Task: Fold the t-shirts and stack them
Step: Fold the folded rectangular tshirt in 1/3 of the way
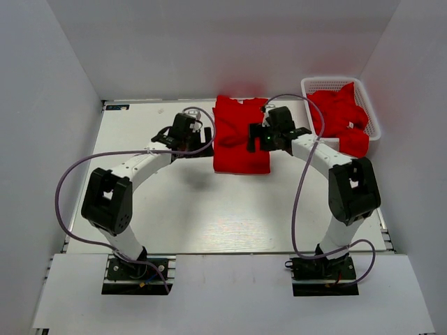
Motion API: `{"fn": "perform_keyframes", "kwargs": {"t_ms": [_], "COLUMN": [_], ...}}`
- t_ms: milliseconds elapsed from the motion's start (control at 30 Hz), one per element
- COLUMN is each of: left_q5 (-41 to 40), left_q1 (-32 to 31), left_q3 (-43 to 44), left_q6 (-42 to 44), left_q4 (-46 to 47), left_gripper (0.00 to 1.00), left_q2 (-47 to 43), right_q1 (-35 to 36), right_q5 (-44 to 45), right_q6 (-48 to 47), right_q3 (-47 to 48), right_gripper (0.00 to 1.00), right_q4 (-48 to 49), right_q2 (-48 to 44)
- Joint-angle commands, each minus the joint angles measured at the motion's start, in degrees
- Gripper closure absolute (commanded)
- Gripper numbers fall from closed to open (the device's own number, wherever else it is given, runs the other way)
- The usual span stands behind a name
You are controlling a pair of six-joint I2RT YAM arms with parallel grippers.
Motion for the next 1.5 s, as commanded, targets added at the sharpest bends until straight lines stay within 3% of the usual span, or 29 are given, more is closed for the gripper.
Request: {"fn": "perform_keyframes", "kwargs": {"t_ms": [0, 200, 433, 600, 733, 833, 1067, 1233, 1467], "left_q5": [0.9, -4.2, -5.6, -3.0, -2.4, -3.0, 3.0, 3.7, 1.1], "left_q1": [-0.3, -0.3, -0.3, 0.2, 0.2, -0.3, -0.3, -1.5, -3.3], "left_q3": [-4.6, -14.2, -18.5, -20.0, -20.0, -15.6, -4.8, 3.8, 9.7], "left_q6": [-1.4, -3.3, -3.3, -3.3, -2.7, -1.7, 2.7, 4.5, 5.6], "left_q4": [-0.3, -3.3, -6.3, -5.2, -4.0, -4.5, -0.8, -0.7, -3.4], "left_gripper": [0.0, 0.0, 0.0, 0.0, 0.0, 0.0, 0.0, 0.0, 0.0], "left_q2": [-4.1, -14.0, -20.4, -21.6, -20.1, -15.5, -4.0, 7.0, 15.4], "right_q1": [2.7, 6.3, 7.5, 7.5, 7.2, 7.4, 6.7, 5.3, 1.8], "right_q5": [-9.7, -17.0, -17.5, -8.8, -3.9, 1.8, 23.0, 32.4, 33.0], "right_q6": [-1.7, -1.2, 3.5, 9.1, 7.7, 4.6, 4.0, 8.8, 12.8], "right_q3": [3.6, 13.3, 26.8, 34.6, 41.3, 37.0, 5.2, -2.6, -7.7], "right_gripper": [0.1, 0.1, 0.1, 0.1, 0.1, 0.1, 0.1, 0.1, 0.1], "right_q4": [2.2, 3.3, 6.8, 12.9, 11.3, 8.6, 7.7, -0.1, -6.3], "right_q2": [4.3, 14.5, 26.9, 31.2, 33.0, 27.0, 5.0, -3.7, -6.2]}}
